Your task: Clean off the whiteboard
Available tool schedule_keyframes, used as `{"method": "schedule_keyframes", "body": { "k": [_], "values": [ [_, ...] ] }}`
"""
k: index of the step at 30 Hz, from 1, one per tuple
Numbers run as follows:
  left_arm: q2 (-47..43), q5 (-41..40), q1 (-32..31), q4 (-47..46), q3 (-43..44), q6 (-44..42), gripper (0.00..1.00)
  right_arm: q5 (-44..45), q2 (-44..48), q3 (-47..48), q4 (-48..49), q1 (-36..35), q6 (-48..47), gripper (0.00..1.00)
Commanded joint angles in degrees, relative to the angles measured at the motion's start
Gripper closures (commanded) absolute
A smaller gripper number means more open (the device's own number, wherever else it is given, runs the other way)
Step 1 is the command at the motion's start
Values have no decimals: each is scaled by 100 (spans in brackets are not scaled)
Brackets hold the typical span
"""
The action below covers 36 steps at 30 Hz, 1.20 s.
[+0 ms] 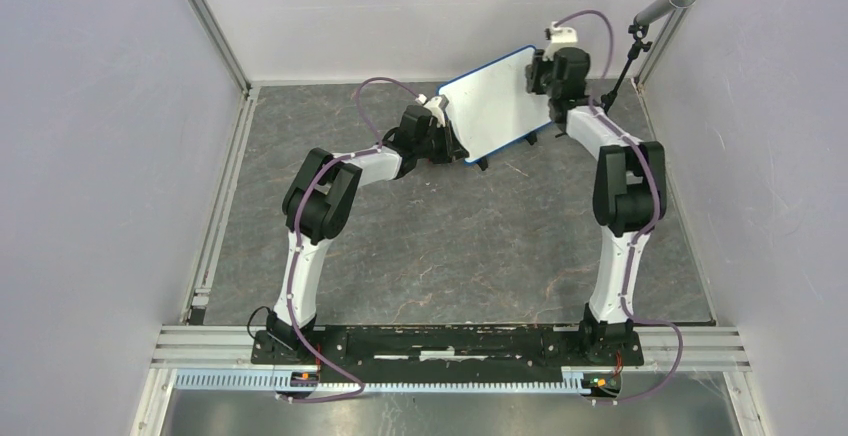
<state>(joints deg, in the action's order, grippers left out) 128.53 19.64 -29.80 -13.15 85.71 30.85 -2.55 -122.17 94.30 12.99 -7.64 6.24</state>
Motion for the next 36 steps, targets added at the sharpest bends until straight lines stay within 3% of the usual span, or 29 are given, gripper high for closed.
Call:
{"method": "schedule_keyframes", "body": {
  "k": [1, 8, 13, 17, 26, 30, 36],
  "values": [
    [317, -372, -25, 521, 108, -169, 98, 207, 626, -354, -163, 129, -3, 66],
    [284, -422, -43, 523, 87, -191, 98, 151, 2073, -2457, -152, 50, 338, 67],
    [89, -618, -43, 220, -168, 5, 97, 71, 2980, -3785, -338, -496, 356, 67],
    [-119, -497, -59, 86, -268, 306, 77, 386, 3353, -4143, -898, -980, 189, 67],
    [-1529, -809, -71, -321, -1552, 429, 31, 533, 4104, -5100, -1806, -1538, 71, 66],
    [-2206, -879, -70, -295, -2041, 497, 22, 561, 4469, -5541, -1980, -1772, 68, 64],
    [-3625, -1040, -61, 22, -2835, 644, 13, 297, 4773, -5852, -2223, -2104, 78, 42]
  ]
}}
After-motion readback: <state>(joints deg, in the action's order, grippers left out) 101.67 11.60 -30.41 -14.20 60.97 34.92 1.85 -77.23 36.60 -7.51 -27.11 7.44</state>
